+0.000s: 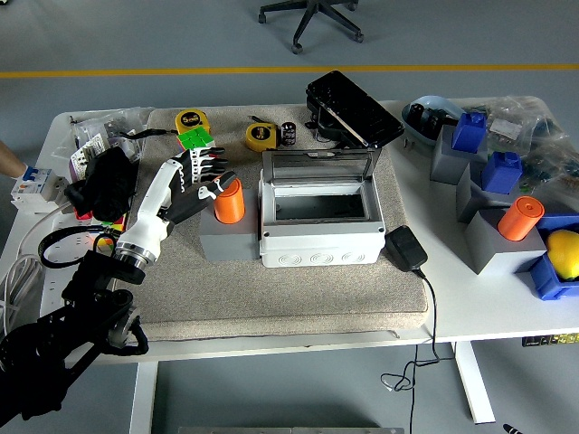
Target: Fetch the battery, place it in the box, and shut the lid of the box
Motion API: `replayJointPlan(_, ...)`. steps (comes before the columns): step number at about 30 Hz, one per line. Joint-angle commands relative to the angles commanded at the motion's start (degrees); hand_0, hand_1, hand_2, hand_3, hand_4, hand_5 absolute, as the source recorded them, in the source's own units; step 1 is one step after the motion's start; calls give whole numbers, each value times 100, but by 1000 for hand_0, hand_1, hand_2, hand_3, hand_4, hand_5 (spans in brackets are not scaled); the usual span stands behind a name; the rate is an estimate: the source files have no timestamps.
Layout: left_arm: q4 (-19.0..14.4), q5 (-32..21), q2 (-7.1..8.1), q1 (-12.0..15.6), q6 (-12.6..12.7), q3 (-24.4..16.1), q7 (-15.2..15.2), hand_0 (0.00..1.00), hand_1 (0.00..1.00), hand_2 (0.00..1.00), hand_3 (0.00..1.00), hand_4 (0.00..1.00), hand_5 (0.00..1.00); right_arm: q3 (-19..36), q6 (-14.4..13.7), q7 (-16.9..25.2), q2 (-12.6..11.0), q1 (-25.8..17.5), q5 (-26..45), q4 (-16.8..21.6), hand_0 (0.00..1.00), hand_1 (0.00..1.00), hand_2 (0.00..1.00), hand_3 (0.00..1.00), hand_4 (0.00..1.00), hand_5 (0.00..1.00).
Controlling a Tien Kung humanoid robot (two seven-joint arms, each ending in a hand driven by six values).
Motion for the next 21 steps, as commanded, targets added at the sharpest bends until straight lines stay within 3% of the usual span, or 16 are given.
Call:
replayJointPlan(12,201,-31,-133,-324,49,546,90,686,688,707,740,998,506,-18,-1,1,-2,-6,16,2,578,639,662,580,940,496)
replayJointPlan(13,211,-16,-140,-343,51,572,107,684,688,706,734,998,408,-16,0,1,-3,-8,17,2,579,639,662,580,942,496)
replayJointPlan(18,269,30,-203,-427,89,674,156,684,688,706,734,998,408,2,-1,7,-3,-26,24,2,579,639,662,580,942,496)
replayJointPlan(19,278,42,-214,-439,101,691,160,669,677,693,718,998,341,5,-1,8,-3,-30,28,2,578,639,662,580,941,497)
replayJointPlan(21,316,51,-236,-471,135,732,172,669,677,693,718,998,341,19,-4,9,-1,-35,21,1,578,639,662,580,941,497)
